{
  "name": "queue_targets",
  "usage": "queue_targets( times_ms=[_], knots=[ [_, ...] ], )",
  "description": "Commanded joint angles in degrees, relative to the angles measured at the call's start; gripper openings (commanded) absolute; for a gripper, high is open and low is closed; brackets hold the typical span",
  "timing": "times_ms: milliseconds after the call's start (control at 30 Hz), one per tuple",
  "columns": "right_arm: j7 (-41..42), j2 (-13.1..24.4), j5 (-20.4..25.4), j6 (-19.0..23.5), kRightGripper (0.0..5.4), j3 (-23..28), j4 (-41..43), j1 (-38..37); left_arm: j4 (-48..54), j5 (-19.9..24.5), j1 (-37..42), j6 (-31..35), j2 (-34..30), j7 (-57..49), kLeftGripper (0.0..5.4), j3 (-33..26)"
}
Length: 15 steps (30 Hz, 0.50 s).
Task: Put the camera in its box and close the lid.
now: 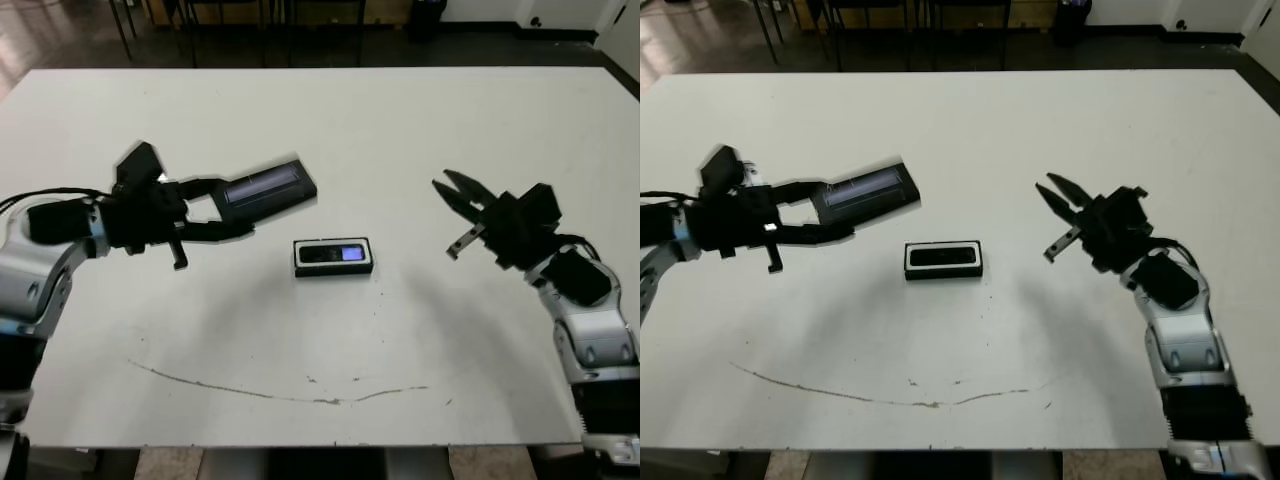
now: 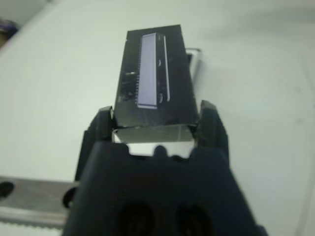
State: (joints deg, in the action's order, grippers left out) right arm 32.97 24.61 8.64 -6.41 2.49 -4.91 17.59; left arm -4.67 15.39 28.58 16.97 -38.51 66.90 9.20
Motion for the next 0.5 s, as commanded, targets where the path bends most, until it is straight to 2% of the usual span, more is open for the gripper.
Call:
queue_targets(
  times_ms=[33, 300, 500],
  knots=[
    [1.39, 0.66, 2.47, 3.11, 0.0, 1.43, -2.67, 1.61, -1.89, -1.69, 3.23, 2.13, -1.57, 5.05, 1.11, 3.71],
    [7.58, 1.05, 9.38, 7.97, 0.0, 4.08, -11.16, 7.58, -5.41, -3.67, 6.07, -0.85, 1.32, 7.94, 1.11, 6.23],
    [9.01, 0.73, 10.34, 8.84, 0.0, 4.88, -14.19, 8.99, -8.45, -5.6, 6.87, -2.19, 4.48, 6.51, 1.11, 7.51]
  ],
)
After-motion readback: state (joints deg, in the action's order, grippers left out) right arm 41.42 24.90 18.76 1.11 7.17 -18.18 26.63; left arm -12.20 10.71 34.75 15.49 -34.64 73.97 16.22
